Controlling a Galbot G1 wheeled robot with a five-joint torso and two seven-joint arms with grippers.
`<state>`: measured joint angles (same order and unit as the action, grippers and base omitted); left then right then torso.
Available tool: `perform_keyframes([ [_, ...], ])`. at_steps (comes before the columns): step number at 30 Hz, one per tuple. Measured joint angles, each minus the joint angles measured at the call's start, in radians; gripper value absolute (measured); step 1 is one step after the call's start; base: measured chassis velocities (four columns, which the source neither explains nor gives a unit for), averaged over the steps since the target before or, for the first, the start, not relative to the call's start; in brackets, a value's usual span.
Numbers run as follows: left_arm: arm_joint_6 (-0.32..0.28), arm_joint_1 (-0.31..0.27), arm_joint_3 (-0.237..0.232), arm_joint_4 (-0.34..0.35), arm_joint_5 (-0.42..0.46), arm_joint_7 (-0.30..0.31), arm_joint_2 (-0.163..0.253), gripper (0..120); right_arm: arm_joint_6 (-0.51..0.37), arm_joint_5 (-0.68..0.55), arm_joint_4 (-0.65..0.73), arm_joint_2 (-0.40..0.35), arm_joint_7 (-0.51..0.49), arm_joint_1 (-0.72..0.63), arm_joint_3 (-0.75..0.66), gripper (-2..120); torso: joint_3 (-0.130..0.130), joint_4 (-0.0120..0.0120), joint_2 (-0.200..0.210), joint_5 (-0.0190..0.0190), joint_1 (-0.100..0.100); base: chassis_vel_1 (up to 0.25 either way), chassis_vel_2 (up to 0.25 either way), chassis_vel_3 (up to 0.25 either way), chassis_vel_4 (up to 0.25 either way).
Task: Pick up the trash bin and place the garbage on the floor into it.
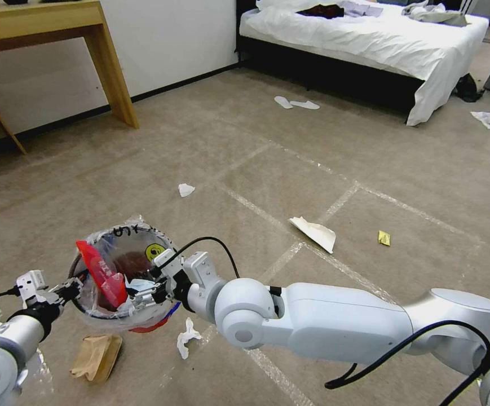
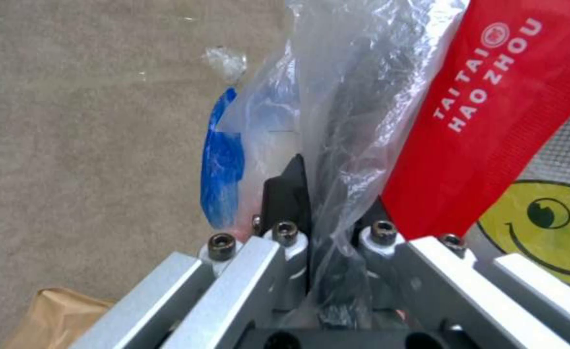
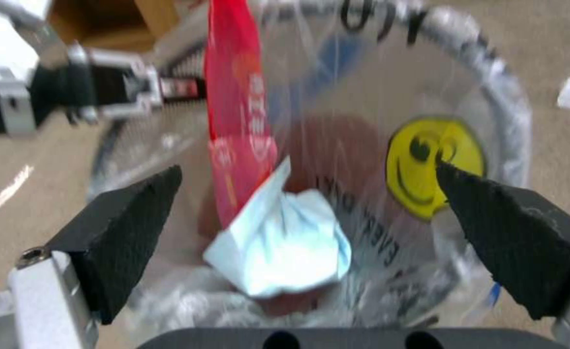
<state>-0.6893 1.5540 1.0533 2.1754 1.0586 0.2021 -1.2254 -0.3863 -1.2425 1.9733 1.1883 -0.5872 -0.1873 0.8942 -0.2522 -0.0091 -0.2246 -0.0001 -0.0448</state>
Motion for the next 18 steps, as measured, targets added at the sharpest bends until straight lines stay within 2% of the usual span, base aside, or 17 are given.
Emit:
perform_keyframes([
  [5,0.001,-0.006,0.0,-0.009,-0.001,-0.001,0.003,3,0.024,0.01,0.045,-0.016,0.015,-0.003,-0.045,100,0.0,0.0,0.0,0.0,0.0,0.0,0.0,0.0,0.0],
  [13,0.001,-0.009,0.012,-0.016,0.005,0.008,0.02,3,0.112,0.054,0.177,-0.136,0.104,-0.057,-0.229,100,0.0,-0.0001,0.0,0.0002,0.0,0.0,0.0,0.0,0.0],
  [15,0.002,-0.009,0.019,-0.017,0.007,0.01,0.024,3,0.157,0.086,0.207,-0.196,0.156,-0.11,-0.342,100,0.0,0.0001,0.0,0.0002,0.0,0.0,0.0,0.0,0.0],
  [16,0.002,-0.009,0.019,-0.017,0.007,0.01,0.024,3,0.157,0.086,0.207,-0.196,0.156,-0.11,-0.342,100,0.0,0.0001,0.0,0.0002,0.0,0.0,0.0,0.0,0.0],
  [18,0.003,-0.008,0.026,-0.02,0.006,0.011,0.027,3,0.226,0.145,0.238,-0.278,0.253,-0.251,-0.538,100,0.0,-0.0003,0.0,0.0006,0.0,0.0,0.0,0.0,0.0],
])
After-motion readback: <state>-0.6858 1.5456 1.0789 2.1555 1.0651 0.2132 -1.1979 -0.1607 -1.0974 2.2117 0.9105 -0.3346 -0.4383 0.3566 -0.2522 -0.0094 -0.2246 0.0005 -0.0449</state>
